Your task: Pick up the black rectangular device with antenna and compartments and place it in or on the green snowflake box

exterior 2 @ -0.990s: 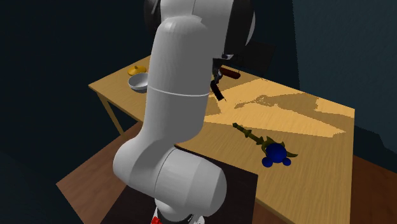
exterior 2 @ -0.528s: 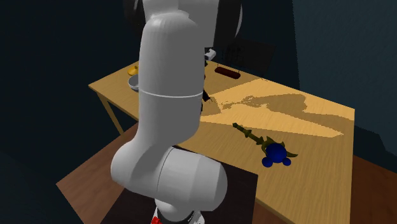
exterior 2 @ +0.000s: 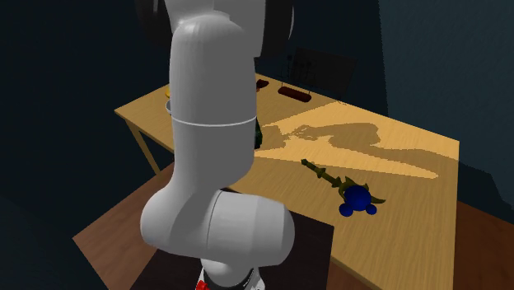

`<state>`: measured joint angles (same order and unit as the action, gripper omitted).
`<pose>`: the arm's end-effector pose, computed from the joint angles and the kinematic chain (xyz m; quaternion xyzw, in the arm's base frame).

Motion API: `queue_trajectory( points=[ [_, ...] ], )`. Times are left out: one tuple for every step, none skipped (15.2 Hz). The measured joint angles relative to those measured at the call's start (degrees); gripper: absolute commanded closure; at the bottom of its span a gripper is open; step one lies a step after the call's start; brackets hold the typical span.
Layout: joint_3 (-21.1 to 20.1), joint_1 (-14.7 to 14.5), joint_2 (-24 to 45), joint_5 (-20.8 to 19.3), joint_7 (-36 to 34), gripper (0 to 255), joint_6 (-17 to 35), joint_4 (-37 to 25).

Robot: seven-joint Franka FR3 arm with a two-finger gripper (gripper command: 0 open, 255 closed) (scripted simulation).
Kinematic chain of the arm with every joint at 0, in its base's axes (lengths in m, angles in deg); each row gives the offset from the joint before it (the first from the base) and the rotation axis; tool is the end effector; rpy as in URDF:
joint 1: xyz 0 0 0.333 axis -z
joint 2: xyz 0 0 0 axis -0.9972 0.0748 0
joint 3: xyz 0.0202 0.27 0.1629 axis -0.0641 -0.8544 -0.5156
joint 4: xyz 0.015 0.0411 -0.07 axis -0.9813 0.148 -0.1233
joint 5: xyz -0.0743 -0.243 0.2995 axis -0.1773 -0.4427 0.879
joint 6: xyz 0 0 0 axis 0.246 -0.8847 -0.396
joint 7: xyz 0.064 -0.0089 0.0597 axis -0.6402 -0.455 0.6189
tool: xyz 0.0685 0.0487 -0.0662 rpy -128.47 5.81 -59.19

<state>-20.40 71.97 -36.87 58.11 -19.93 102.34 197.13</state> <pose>0.5641 0.2623 0.2924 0.8931 -0.4477 0.0415 0.0168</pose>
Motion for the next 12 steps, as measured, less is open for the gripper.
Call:
queue_trajectory(
  points=[
    [-0.33,-1.01,0.22,-0.16,-1.36,255,-0.48,-0.55],
    [-0.71,-1.79,-0.62,-0.21,-2.67,255,-0.19,0.71],
    [-1.02,-2.75,-0.48,-0.43,-4.03,255,-0.31,0.60],
    [-1.14,-3.38,-0.10,-0.73,-5.04,255,0.19,0.82],
    [-1.16,-3.75,0.31,-0.96,-5.65,255,0.61,0.91],
    [-1.11,-3.94,0.73,-1.17,-6.00,255,1.03,0.97],
    [-0.99,-4.05,1.27,-1.42,-6.26,255,1.66,1.08],
    [-0.91,-4.22,1.75,-1.64,-6.57,255,2.08,1.08],
    [-0.82,-4.28,2.15,-1.83,-6.71,255,2.64,1.18],
    [-0.74,-4.35,2.51,-2.03,-6.87,255,3.20,1.26],
    [-0.67,-4.39,2.73,-2.22,-7.02,255,3.91,1.62],
    [-0.57,-4.53,3.39,-2.49,-7.21,255,4.48,1.36]
  ],
)
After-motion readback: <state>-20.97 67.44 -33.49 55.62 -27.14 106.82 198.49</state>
